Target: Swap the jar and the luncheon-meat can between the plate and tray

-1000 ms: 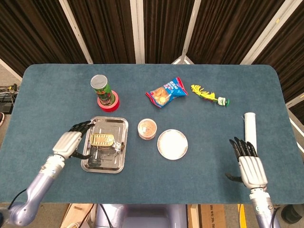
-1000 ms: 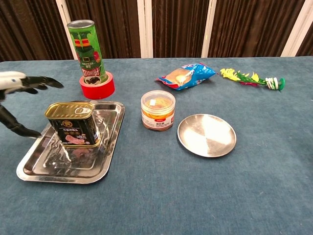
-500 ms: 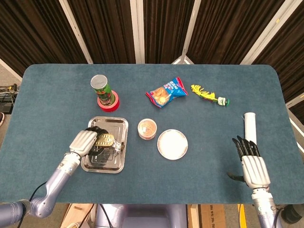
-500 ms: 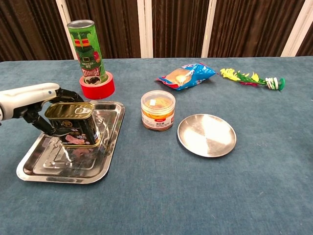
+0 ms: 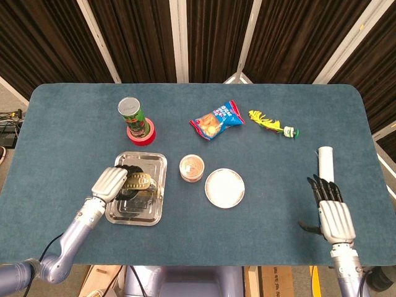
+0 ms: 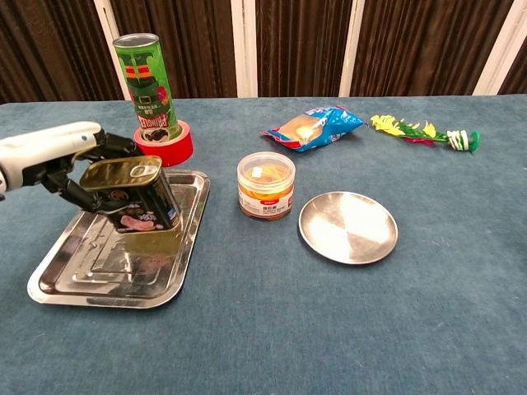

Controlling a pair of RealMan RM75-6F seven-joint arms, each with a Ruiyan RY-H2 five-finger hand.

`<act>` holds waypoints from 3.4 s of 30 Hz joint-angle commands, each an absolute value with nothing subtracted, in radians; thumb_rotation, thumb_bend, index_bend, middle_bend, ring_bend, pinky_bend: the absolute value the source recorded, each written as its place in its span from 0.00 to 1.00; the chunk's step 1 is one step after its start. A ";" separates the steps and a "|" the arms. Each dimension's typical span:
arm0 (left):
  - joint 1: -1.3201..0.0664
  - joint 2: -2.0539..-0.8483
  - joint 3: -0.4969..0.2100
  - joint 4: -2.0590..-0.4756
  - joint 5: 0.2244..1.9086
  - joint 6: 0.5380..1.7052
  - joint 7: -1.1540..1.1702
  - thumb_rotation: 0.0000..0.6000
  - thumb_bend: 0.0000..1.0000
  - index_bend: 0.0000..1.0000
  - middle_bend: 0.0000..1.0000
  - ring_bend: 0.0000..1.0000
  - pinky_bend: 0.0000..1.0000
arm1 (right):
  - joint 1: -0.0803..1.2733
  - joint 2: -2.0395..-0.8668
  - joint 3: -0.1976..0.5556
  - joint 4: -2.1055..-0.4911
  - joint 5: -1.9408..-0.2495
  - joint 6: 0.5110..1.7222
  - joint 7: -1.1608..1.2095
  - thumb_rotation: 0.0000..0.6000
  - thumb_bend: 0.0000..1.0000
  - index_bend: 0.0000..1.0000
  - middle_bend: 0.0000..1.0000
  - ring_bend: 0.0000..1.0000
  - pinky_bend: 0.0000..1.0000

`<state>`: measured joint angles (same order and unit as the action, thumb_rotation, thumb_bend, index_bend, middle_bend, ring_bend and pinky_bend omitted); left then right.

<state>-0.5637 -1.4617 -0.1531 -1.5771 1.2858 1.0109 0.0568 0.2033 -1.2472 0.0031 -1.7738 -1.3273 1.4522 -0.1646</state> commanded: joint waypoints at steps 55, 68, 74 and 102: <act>-0.763 -1.601 -0.197 -1.997 1.042 1.232 0.636 1.00 0.06 0.23 0.07 0.03 0.12 | 0.161 -1.211 0.094 -1.765 -1.275 1.377 -0.064 1.00 0.00 0.00 0.00 0.00 0.00; -0.869 -1.710 -0.374 -1.596 0.956 1.091 0.424 1.00 0.00 0.19 0.00 0.00 0.00 | 0.166 -1.224 0.109 -1.736 -1.257 1.357 -0.069 1.00 0.00 0.00 0.00 0.00 0.00; -0.903 -1.755 -0.380 -1.492 0.848 0.987 0.383 1.00 0.00 0.16 0.00 0.00 0.00 | 0.170 -1.231 0.114 -1.729 -1.246 1.346 -0.075 1.00 0.00 0.00 0.00 0.00 0.00; -0.957 -1.993 -0.362 -1.089 0.997 0.895 0.071 1.00 0.38 0.27 0.25 0.17 0.23 | 0.164 -1.232 0.116 -1.733 -1.268 1.345 -0.067 1.00 0.00 0.00 0.00 0.01 0.00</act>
